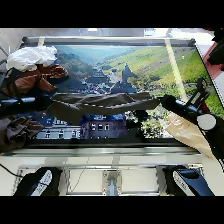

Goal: Fold the shirts.

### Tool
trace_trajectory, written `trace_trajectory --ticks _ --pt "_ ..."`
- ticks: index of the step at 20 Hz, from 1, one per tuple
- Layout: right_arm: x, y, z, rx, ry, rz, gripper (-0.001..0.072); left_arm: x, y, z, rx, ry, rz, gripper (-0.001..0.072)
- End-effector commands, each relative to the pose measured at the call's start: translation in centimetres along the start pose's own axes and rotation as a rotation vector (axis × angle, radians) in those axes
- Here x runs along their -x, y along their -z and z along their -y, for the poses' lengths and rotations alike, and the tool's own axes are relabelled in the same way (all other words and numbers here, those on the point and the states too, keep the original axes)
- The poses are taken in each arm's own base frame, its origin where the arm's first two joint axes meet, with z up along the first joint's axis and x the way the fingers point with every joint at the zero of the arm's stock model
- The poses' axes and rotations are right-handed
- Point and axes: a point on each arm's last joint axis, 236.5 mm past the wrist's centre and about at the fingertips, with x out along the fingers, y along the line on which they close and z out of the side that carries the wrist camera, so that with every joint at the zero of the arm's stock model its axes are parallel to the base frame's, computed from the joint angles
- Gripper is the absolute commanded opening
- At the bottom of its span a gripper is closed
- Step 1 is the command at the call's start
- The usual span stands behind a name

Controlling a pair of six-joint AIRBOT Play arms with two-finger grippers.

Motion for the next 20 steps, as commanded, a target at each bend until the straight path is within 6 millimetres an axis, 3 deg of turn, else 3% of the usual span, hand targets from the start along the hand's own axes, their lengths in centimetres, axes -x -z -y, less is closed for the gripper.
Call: trace_trajectory --ticks 1,4,6,8,11,16,20 --pt "-3.5 -2.8 0.2 0.013 0.008 0.033 0.0025 -4.8 -2.5 -1.7 -0.087 -0.096 -0.004 0.0012" --pt "-7.3 -4.1 1.2 0.008 0.045 0.009 0.0025 -9.3 -3.6 -5.3 -0.095 -0.234 -0.078 0.0011" --pt "-10.1 -3.9 2.4 0.015 0.075 -0.033 0.0025 -11.3 -3.7 -7.7 -0.081 -0.301 -0.130 0.0012" --pt "-12.8 -2.5 4.2 -0.002 0.112 -0.093 0.0025 -12.8 -2.7 -9.0 -0.072 -0.325 -0.192 0.0012" --pt "-16.0 1.0 7.5 -0.037 0.172 -0.195 0.0025 -14.6 -1.1 -9.7 -0.058 -0.325 -0.254 0.0012" --pt "-18.6 4.8 10.3 -0.060 0.225 -0.283 0.0025 -16.4 1.2 -10.7 -0.043 -0.329 -0.334 0.0012" --pt "-18.8 5.2 10.7 -0.061 0.232 -0.293 0.0026 -16.9 1.8 -10.8 -0.032 -0.325 -0.353 0.0013"
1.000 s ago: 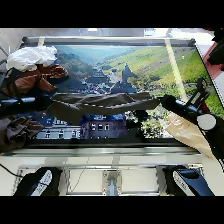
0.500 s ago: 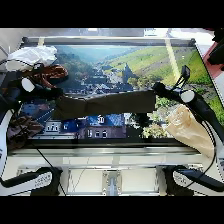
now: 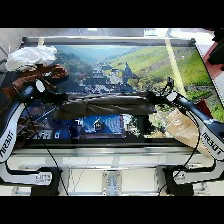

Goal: Fold the shirts.

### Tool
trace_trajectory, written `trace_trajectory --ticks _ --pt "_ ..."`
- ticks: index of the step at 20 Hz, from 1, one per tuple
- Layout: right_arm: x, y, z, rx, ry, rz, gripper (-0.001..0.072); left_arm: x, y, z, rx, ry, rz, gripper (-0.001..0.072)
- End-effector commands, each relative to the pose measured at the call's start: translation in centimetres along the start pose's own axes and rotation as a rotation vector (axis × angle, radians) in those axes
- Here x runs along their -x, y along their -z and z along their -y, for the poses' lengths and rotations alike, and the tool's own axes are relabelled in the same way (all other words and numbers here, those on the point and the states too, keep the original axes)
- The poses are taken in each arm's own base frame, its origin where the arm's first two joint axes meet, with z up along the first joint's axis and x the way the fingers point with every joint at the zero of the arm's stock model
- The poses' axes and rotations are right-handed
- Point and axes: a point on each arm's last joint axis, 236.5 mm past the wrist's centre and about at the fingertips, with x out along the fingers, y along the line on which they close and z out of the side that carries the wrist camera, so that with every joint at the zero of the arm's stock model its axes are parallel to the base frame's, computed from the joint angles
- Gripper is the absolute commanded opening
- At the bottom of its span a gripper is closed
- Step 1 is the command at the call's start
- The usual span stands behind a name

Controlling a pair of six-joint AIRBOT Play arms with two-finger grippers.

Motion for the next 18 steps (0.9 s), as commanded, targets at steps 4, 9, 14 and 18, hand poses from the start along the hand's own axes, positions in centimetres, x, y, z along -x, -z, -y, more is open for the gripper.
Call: trace_trajectory --ticks 4,9,14,18 --pt "0.4 -0.4 -0.6 -0.028 -0.021 0.009 0.0089 0.2 -1.1 1.0 0.029 0.041 0.019 0.0136" --pt "8.5 -4.3 -3.6 0.083 -0.085 0.111 0.0426 7.2 -7.4 2.1 0.017 0.066 0.210 0.0521" --pt "10.7 -4.3 -0.6 0.072 -0.101 0.031 0.0434 15.5 -14.6 6.4 0.099 0.268 0.532 0.0521" --pt "7.9 -3.5 1.9 0.059 -0.174 -0.054 0.0483 19.8 -17.9 10.0 0.010 0.428 0.740 0.0521"
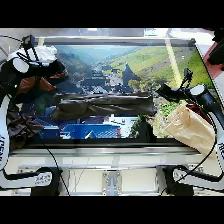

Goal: Fold the shirts.

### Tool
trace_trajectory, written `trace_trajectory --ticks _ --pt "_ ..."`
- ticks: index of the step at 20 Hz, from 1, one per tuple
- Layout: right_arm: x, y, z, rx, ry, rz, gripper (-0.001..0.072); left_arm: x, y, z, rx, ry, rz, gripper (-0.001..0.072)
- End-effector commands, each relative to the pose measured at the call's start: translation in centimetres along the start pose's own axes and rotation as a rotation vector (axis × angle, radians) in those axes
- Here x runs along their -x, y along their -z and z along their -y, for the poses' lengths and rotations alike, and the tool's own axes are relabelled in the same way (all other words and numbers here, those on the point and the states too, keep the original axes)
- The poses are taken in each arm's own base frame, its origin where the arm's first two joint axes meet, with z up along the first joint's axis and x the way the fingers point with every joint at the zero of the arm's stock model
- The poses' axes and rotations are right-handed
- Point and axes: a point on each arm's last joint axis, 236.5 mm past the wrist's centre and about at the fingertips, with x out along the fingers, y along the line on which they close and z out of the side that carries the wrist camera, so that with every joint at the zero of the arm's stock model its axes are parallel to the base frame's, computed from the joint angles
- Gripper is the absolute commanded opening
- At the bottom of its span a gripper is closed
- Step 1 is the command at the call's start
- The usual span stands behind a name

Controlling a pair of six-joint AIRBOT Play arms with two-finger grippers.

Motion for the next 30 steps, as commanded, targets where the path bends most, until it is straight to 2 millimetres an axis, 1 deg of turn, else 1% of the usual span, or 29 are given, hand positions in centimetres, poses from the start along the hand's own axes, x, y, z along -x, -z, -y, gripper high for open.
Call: trace_trajectory --ticks 1,3,4,5,8,9,11,14,17,19,21,22,24,25,26,27,28,30 --pt "-1.7 0.9 2.2 -0.006 -0.053 -0.067 0.0483 1.3 -4.5 4.7 -0.067 0.176 0.185 0.0521" --pt "-3.6 2.1 3.8 -0.014 -0.039 -0.115 0.0483 1.5 -4.5 7.4 -0.165 0.250 0.213 0.0521" --pt "-4.6 2.9 4.4 -0.017 -0.042 -0.141 0.0498 1.5 -4.3 8.7 -0.222 0.273 0.221 0.0521" --pt "-5.6 3.5 4.8 -0.011 -0.051 -0.163 0.0498 1.4 -3.9 10.0 -0.282 0.292 0.224 0.0521" --pt "-7.2 4.4 5.1 -0.019 -0.084 -0.184 0.0498 1.1 -2.3 13.6 -0.414 0.341 0.218 0.0522" --pt "-7.5 4.3 5.1 -0.023 -0.090 -0.177 0.0498 1.0 -1.9 14.6 -0.437 0.356 0.216 0.0521" --pt "-7.7 3.9 4.6 -0.036 -0.113 -0.160 0.0498 1.0 -1.2 15.9 -0.449 0.379 0.208 0.0521" --pt "-7.6 3.7 3.5 -0.045 -0.161 -0.151 0.0494 1.0 -0.8 16.7 -0.453 0.394 0.201 0.0521" --pt "-7.6 4.3 3.0 -0.035 -0.172 -0.176 0.0476 1.0 -0.5 17.0 -0.447 0.402 0.193 0.0521" --pt "-8.0 5.3 2.4 -0.003 -0.172 -0.203 0.0475 1.0 -0.2 17.2 -0.447 0.410 0.185 0.0521" --pt "-8.5 6.6 1.0 0.024 -0.189 -0.243 0.0461 1.0 0.1 17.4 -0.450 0.419 0.174 0.0521" --pt "-8.7 7.2 0.4 0.039 -0.196 -0.261 0.0436 1.0 0.2 17.4 -0.448 0.423 0.168 0.0520" --pt "-8.8 7.9 -0.9 0.046 -0.220 -0.279 0.0437 1.0 0.3 17.5 -0.438 0.425 0.163 0.0517" --pt "-8.7 8.1 -1.5 0.033 -0.241 -0.286 0.0429 1.0 0.4 17.5 -0.430 0.426 0.159 0.0462" --pt "-8.4 8.3 -2.0 0.016 -0.269 -0.299 0.0316 0.9 0.6 17.5 -0.433 0.429 0.149 0.0361" --pt "-8.0 8.2 -2.6 0.003 -0.301 -0.304 0.0130 0.7 1.0 17.4 -0.438 0.432 0.134 0.0159" --pt "-7.3 8.1 -3.3 0.018 -0.336 -0.304 0.0026 0.5 1.6 17.4 -0.443 0.439 0.112 0.0021" --pt "-5.6 7.3 -4.9 0.049 -0.381 -0.282 0.0027 -0.7 3.5 17.1 -0.399 0.452 0.036 0.0013"
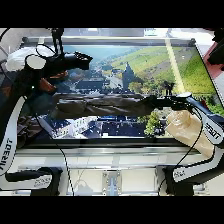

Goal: Fold the shirts.

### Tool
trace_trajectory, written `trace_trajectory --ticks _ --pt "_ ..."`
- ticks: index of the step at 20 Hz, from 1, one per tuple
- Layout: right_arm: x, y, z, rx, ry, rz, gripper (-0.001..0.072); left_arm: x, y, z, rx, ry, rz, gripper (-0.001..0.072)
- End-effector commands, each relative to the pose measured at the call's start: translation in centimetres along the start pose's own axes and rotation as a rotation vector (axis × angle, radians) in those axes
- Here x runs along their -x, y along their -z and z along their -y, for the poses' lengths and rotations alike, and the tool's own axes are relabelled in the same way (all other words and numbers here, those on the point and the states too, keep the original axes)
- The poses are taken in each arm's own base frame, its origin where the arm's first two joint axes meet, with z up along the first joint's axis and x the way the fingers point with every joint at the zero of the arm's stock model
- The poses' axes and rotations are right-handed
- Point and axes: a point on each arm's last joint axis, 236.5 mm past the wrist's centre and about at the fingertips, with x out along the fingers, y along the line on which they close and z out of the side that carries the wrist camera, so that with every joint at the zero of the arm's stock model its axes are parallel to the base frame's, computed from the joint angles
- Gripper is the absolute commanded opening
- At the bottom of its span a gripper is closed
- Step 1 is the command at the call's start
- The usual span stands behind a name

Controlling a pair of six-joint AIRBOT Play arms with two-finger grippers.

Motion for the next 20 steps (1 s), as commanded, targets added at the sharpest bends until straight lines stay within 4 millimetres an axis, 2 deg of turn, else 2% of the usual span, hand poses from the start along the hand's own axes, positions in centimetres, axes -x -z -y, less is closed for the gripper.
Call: trace_trajectory --ticks 1,2,3,6,9,12,13,16,20 --pt "1.9 -0.5 -3.8 0.048 -0.091 0.025 0.0027 -1.3 3.3 0.2 0.090 0.034 -0.102 0.0013" --pt "3.0 -1.2 -4.8 0.082 -0.086 0.058 0.0026 -2.1 5.1 -0.1 0.147 0.033 -0.155 0.0012" --pt "4.1 -1.7 -5.8 0.112 -0.082 0.090 0.0026 -3.0 7.7 -0.4 0.207 0.026 -0.236 0.0013" --pt "7.2 -2.5 -9.1 0.150 -0.091 0.163 0.0026 -5.3 17.1 0.4 0.239 0.040 -0.521 0.0012" --pt "9.1 -1.9 -10.6 0.202 -0.066 0.155 0.0025 -7.9 22.1 3.7 0.226 0.099 -0.638 0.0012" --pt "11.0 -1.5 -9.3 0.241 0.082 0.076 0.0025 -9.4 26.5 6.5 0.135 0.087 -0.749 0.0012" --pt "11.8 -1.8 -9.4 0.265 0.113 0.069 0.0025 -9.9 27.4 7.2 0.101 0.074 -0.767 0.0012" --pt "13.8 -3.0 -11.8 0.333 0.112 0.086 0.0025 -11.5 28.3 9.9 0.056 0.081 -0.747 0.0012" --pt "15.8 -3.8 -14.5 0.400 0.096 0.098 0.0025 -12.8 28.7 10.8 0.082 0.060 -0.718 0.0012"
